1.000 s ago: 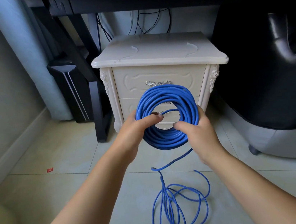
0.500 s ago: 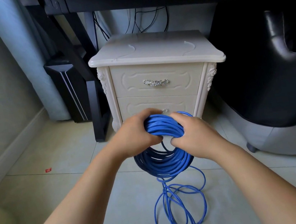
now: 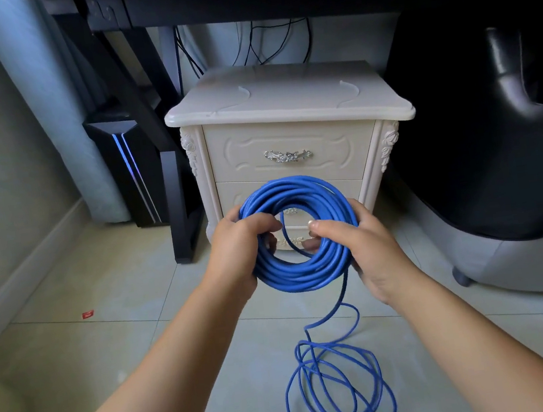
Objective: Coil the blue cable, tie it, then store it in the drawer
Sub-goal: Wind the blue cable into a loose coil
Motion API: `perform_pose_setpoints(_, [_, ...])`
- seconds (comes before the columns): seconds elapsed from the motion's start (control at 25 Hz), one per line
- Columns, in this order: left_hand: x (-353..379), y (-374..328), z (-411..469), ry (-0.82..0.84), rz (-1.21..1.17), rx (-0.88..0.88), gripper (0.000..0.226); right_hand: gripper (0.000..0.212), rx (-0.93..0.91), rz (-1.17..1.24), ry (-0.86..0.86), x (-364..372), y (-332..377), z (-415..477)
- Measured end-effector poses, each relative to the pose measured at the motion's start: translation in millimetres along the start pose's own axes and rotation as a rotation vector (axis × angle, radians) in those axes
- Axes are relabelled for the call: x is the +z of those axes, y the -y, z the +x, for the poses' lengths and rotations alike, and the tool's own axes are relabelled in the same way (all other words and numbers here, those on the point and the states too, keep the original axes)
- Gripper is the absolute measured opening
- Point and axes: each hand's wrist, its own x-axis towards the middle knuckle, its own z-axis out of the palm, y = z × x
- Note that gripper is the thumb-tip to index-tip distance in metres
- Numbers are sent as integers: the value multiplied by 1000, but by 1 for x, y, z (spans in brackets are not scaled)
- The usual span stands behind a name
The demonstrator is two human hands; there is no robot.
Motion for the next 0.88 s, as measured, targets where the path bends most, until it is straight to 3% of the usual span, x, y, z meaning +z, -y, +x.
perform_pose_setpoints(0.24, [7,7,-2,-96,-262,-65,14,50,-41,134,-24,14,-12,-6])
perform_pose_setpoints(0.48, [6,12,-3,-119,72,-88,9,40,-143,80,-207,15,-16,-4])
perform_pose_setpoints(0.68, [5,15,2,4,-214,-224,21,39,-126,87,-218,16,-19,-3])
perform_pose_setpoints(0.88, [4,12,1,-21,-153,-202,7,38,-96,96,-164,13,-17,-3])
